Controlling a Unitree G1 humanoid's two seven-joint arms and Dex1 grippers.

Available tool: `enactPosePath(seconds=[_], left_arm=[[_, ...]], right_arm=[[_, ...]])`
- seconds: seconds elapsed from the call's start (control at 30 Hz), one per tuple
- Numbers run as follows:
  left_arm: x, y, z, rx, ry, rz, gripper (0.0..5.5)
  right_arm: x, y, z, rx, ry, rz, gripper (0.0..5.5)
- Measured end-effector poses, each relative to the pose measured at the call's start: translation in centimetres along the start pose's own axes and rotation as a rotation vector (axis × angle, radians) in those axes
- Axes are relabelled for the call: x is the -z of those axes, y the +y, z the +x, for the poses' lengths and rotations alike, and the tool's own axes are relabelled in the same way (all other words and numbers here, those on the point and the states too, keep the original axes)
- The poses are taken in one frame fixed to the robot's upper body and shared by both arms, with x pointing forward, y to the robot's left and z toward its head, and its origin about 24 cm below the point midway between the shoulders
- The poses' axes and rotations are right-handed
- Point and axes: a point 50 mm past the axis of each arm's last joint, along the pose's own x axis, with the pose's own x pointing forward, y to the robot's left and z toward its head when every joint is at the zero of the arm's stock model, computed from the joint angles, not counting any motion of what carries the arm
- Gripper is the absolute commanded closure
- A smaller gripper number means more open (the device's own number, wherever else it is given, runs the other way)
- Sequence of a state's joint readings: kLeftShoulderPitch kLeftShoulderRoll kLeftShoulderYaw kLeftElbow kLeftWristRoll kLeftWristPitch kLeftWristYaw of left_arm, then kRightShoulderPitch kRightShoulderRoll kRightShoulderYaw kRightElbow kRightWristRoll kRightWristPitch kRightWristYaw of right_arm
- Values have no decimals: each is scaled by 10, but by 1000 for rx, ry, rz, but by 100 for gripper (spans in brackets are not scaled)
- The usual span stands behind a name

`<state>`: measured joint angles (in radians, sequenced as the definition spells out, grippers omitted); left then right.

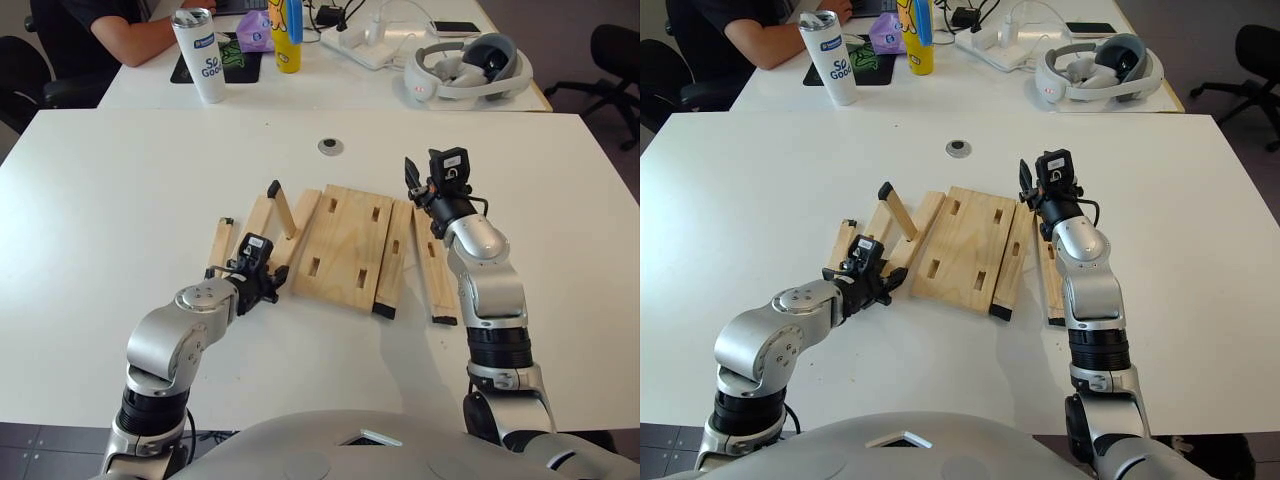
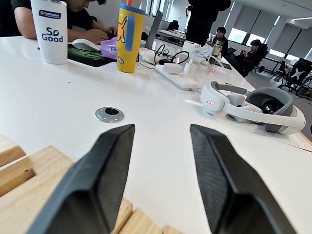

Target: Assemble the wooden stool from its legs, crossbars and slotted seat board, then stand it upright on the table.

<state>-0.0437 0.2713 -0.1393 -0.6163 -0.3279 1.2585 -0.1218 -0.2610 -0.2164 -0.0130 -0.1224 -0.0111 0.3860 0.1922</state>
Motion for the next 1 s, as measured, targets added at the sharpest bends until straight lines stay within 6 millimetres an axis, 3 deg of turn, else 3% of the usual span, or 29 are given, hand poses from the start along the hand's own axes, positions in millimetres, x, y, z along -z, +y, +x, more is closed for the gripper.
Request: enactPosePath(seconds=[0.1, 0.33, 0.47, 0.63, 0.83, 1.0], left_arm=[[-10, 2, 1, -12, -61, -11, 346], [-92, 19, -8, 46, -466, 74, 346], [-121, 36, -8, 158, -544, 97, 346], [-156, 54, -18, 367, -637, 111, 346], [-162, 66, -19, 619, -608, 64, 346], [-170, 73, -22, 772, -616, -4, 346]], right_arm=[[-1, 0, 1, -2, -3, 4, 340], [-1, -3, 11, -50, 4, 152, 340], [-13, -18, 22, -93, -51, 276, 281], [-38, -30, 27, -322, -181, 466, 198], [-63, -33, 10, -693, -253, 643, 108], [-71, -34, 1, -817, -264, 729, 59]])
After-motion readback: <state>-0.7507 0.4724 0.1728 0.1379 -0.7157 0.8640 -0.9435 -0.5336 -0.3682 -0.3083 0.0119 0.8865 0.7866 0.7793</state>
